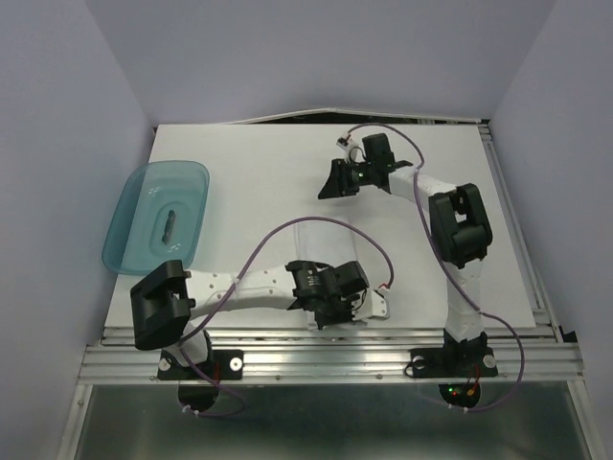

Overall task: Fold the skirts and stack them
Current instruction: Fold the skirt

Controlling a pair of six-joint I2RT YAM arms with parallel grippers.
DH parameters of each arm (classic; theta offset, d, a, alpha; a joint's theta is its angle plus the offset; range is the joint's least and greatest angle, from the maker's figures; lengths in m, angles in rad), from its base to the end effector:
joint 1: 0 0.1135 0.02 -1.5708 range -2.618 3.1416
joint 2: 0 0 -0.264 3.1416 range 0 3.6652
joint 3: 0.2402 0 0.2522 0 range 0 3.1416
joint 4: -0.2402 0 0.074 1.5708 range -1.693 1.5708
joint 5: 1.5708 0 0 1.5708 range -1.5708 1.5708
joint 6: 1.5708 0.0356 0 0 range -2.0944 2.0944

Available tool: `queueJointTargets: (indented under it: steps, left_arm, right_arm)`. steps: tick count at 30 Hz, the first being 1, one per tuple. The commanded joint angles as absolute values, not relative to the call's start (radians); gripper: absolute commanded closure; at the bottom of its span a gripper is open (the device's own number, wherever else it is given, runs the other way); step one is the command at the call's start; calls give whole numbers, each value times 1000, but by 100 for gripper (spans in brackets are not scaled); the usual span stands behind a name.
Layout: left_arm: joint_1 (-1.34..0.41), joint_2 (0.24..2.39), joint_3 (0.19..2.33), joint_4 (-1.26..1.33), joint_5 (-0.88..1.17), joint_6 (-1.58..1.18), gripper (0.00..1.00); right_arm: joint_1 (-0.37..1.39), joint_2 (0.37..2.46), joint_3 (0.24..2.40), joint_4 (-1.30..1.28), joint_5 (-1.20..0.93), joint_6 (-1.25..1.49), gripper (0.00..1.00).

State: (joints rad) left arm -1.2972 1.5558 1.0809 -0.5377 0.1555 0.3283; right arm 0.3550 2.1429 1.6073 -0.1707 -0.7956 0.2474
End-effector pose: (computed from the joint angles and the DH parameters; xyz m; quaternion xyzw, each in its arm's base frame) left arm 0.0809 -0.3088 0.2262 0.7107 0.6434 -0.1940 0.2083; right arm 0.4407 0.1905 0.1978 -0.2071 0.8272 0.4505 0.2645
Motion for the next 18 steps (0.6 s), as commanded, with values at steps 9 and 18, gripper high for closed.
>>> queueJointTargets:
  steps: [9,18]
  left_arm:
    - [-1048,1574,1455,-839,436,497,100]
    - [-861,1704,1588,-838,388,617,100]
  right_arm:
    - [417,2218,1473,-233,-885,117,77]
    - [426,2175,1384,-250,-974,77,89]
